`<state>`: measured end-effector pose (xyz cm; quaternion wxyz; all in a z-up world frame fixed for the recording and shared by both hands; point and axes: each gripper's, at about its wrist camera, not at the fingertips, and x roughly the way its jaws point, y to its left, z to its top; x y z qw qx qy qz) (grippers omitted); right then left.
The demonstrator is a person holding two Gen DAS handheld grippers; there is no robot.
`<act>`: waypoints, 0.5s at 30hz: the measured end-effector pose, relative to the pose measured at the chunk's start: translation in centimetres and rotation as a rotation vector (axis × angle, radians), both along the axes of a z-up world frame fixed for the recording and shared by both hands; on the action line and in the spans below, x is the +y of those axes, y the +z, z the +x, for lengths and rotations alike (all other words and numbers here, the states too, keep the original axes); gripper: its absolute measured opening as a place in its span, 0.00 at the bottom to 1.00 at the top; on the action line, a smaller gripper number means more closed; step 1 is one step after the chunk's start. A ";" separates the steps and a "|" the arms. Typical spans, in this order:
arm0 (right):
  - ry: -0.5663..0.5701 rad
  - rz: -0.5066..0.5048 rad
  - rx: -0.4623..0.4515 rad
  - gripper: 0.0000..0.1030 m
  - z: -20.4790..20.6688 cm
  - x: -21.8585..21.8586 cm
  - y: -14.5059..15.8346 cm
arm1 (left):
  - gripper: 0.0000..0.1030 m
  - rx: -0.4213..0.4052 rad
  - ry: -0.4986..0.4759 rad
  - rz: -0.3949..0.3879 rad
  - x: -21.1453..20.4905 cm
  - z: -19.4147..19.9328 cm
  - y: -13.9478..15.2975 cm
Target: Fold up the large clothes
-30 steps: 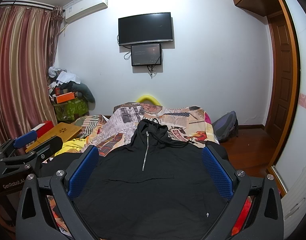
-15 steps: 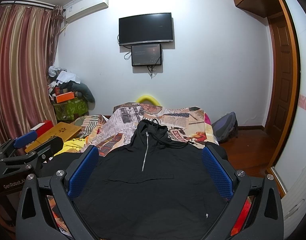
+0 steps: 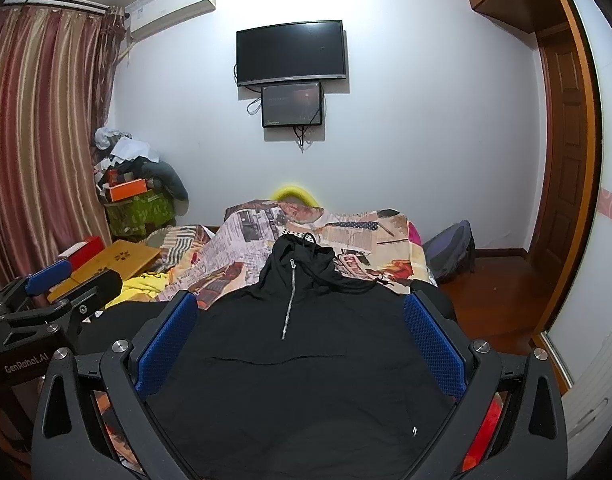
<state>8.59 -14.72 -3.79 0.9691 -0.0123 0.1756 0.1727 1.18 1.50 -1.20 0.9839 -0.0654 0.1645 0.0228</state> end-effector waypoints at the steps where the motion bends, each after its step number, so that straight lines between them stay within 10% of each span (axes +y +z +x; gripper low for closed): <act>1: -0.001 -0.002 0.003 0.99 0.2 0.0 -0.1 | 1.00 0.001 0.003 -0.002 0.2 0.1 0.0; 15: -0.015 -0.042 0.100 0.99 3.7 1.4 -2.3 | 1.00 0.076 0.313 0.004 10.8 4.3 -3.2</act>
